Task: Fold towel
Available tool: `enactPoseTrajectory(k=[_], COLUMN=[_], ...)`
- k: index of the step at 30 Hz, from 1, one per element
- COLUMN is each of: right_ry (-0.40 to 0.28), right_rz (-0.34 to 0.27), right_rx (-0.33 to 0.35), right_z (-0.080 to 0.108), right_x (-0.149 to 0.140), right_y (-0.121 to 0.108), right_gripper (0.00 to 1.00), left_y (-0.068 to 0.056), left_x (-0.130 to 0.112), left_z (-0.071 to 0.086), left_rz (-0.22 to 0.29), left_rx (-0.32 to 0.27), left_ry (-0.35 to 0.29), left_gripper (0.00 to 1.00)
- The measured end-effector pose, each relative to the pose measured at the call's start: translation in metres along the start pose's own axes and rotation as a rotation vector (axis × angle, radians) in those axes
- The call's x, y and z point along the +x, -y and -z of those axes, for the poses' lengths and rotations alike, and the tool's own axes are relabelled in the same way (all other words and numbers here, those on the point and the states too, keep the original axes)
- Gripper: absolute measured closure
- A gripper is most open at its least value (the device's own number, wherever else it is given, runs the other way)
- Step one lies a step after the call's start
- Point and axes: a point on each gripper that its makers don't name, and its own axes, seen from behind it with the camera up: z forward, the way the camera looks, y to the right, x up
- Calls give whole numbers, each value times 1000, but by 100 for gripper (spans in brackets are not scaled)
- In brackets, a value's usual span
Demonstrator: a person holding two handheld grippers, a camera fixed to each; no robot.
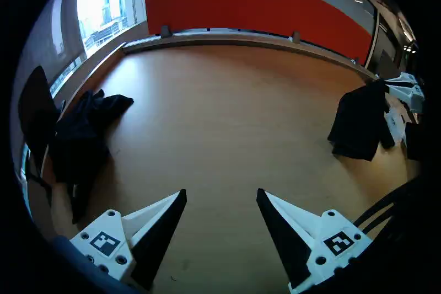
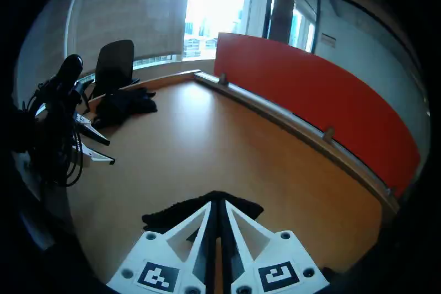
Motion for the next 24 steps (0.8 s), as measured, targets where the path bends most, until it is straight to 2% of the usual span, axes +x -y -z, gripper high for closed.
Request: enactPoseTrajectory(k=[12,18,24], right_ry=[-2,0,10], right_rz=[-16,-31,-56], right_rx=[-31,-65,-114], right_z=[12,23,37], right_x=[0,-2,-9], right_y=[-13,-34,-65], right_gripper=[96,96,96], left_y=[-5,-7,-8], left_x=[4,6,8], left_z=[0,0,1], left_rz=[-10,-16,-23], left_rx=[-13,-17,-17], left_ry=[-7,-7,-9], left_gripper=[6,6,6])
